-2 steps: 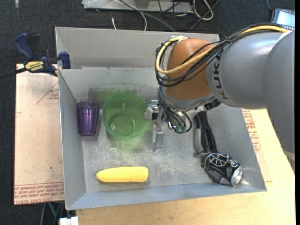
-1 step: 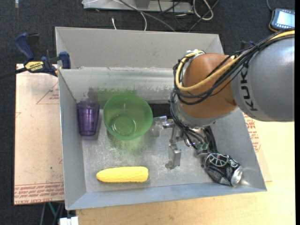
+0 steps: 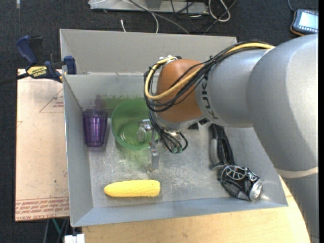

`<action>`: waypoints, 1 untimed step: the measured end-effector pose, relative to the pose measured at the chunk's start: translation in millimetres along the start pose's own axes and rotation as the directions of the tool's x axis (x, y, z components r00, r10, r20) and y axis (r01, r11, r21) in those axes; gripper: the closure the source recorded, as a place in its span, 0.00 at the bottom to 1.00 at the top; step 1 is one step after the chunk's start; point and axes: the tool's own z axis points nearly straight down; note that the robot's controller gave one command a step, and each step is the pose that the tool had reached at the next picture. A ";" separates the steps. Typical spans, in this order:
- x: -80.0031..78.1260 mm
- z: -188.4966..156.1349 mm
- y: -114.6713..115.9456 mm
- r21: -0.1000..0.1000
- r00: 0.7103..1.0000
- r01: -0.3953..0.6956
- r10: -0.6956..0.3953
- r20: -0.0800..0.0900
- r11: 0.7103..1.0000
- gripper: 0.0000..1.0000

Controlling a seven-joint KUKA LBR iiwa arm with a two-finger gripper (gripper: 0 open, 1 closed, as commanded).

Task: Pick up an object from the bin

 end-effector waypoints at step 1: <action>69.4 -35.8 -4.2 0.002 0.989 0.149 -0.149 0.001 0.989 1.00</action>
Offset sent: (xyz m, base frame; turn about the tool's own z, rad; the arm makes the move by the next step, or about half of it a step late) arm 0.0000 0.0000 0.0000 0.0000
